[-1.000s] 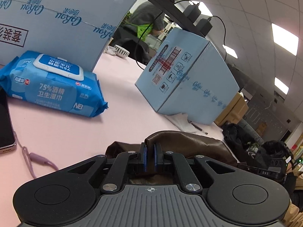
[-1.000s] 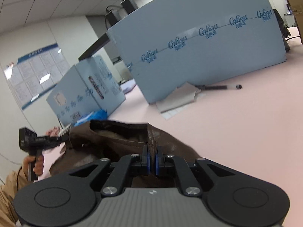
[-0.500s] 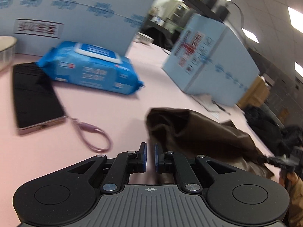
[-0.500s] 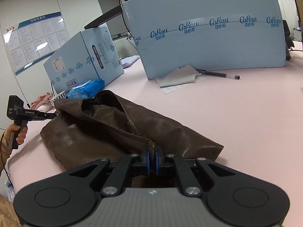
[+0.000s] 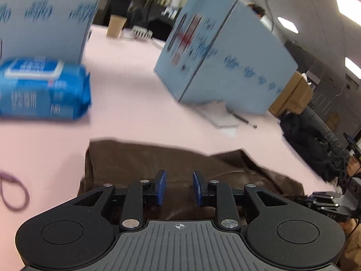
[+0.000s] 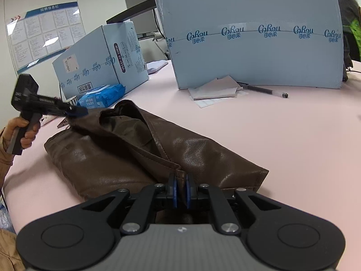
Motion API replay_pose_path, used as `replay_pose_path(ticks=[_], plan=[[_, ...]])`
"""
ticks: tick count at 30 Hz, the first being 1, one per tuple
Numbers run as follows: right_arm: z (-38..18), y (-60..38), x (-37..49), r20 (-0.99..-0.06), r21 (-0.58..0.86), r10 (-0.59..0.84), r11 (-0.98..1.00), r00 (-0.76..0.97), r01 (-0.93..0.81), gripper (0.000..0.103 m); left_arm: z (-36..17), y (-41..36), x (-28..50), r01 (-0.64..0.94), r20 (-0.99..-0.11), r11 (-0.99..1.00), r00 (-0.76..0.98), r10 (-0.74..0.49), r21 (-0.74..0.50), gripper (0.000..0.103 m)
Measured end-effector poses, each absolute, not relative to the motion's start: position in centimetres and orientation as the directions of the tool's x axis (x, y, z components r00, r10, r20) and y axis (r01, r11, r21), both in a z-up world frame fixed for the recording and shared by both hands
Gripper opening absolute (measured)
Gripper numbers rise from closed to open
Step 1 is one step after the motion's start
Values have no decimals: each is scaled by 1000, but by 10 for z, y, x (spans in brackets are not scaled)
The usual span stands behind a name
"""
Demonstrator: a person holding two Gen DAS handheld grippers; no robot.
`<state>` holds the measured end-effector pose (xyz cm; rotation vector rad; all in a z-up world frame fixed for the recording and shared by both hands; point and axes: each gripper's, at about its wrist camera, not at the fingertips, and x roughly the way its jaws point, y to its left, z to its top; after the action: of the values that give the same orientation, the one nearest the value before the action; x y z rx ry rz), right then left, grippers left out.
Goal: Fold clothes
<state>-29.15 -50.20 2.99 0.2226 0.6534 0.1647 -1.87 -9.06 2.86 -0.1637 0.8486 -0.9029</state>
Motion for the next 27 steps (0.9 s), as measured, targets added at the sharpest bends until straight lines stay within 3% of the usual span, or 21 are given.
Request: replay_pose_path(ticks=[3,4,6,9,10,12,20,23,25,27], plan=[[44,-513,-307,-542,341,205,940,815,-10,37,22,-87,-23,635,-577,625,325,-749,-454,24],[54,-518,-318,-486,380,173,925,856,29,49,23,-89,-26,644,-581,628,331,-743,-437,24],[71,-519,-334,-390,427,98,900,916,86,58,23,-93,-30,659,-588,633,341,-733,-407,25],[83,-510,-336,-264,534,167,846,950,0,58,23,-95,-36,678,-588,628,346,-731,-382,27],[81,-502,-324,-267,592,240,805,934,-38,57,22,-95,-37,679,-585,626,347,-734,-384,27],[76,-494,-307,-307,624,296,780,904,-44,57,20,-93,-36,674,-577,622,342,-741,-399,27],[31,-527,-279,-486,721,209,645,849,254,53,18,-86,-32,672,-564,601,319,-762,-432,27],[26,-549,-280,-482,664,67,678,874,314,45,17,-84,-31,667,-557,595,312,-770,-448,27],[18,-568,-274,-480,673,59,664,876,324,37,15,-85,-31,663,-553,590,307,-775,-460,27],[11,-578,-268,-472,686,86,661,877,304,36,16,-85,-31,664,-555,592,308,-773,-457,27]])
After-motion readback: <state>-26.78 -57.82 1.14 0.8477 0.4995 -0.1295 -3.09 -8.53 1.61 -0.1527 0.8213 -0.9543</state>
